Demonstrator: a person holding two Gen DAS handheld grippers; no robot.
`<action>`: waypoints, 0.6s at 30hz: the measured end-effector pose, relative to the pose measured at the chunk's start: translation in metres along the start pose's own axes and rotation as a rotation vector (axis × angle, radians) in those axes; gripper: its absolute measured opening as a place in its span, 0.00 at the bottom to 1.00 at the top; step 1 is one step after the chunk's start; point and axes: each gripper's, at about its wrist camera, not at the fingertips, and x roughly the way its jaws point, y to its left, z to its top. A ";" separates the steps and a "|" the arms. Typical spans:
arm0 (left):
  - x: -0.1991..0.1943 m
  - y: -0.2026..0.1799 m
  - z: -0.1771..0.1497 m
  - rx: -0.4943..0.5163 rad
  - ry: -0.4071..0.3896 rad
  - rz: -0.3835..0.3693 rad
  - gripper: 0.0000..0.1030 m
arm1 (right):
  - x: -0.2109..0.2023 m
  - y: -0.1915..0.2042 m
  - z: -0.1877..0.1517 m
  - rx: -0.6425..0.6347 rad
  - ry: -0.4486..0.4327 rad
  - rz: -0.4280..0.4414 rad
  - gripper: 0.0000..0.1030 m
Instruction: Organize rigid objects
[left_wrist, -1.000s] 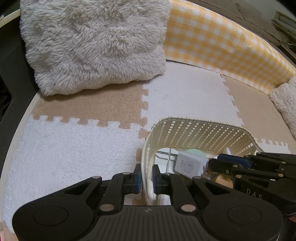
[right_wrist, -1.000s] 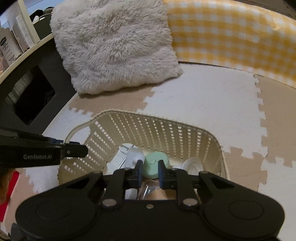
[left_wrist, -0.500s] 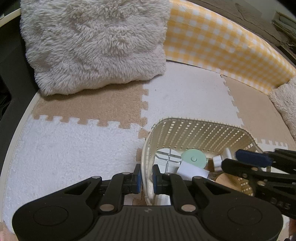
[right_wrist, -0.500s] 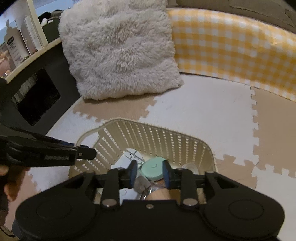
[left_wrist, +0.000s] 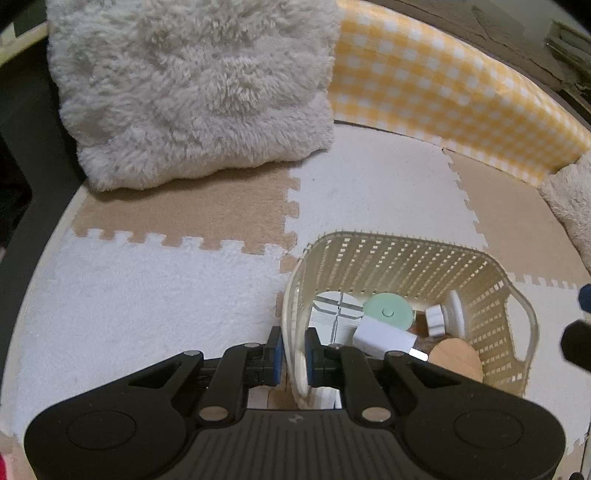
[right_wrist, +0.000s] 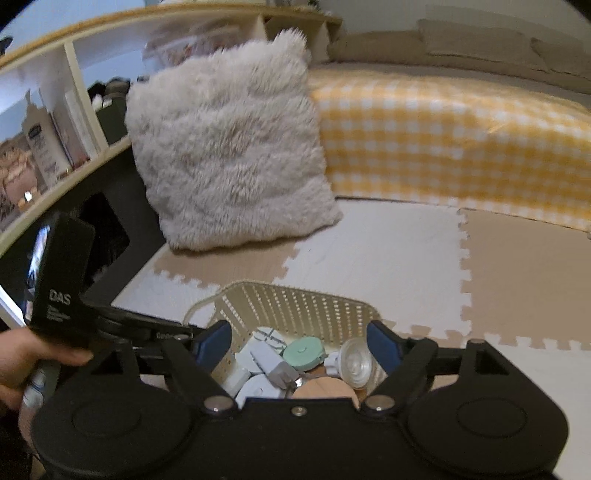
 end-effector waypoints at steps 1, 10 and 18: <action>-0.006 0.000 -0.002 0.001 -0.012 0.002 0.14 | -0.006 0.000 -0.001 0.005 -0.011 -0.005 0.79; -0.087 -0.007 -0.018 0.014 -0.172 -0.030 0.30 | -0.056 0.004 -0.009 0.033 -0.093 -0.032 0.81; -0.166 -0.009 -0.053 0.017 -0.306 -0.047 0.56 | -0.106 0.013 -0.021 0.026 -0.152 -0.065 0.82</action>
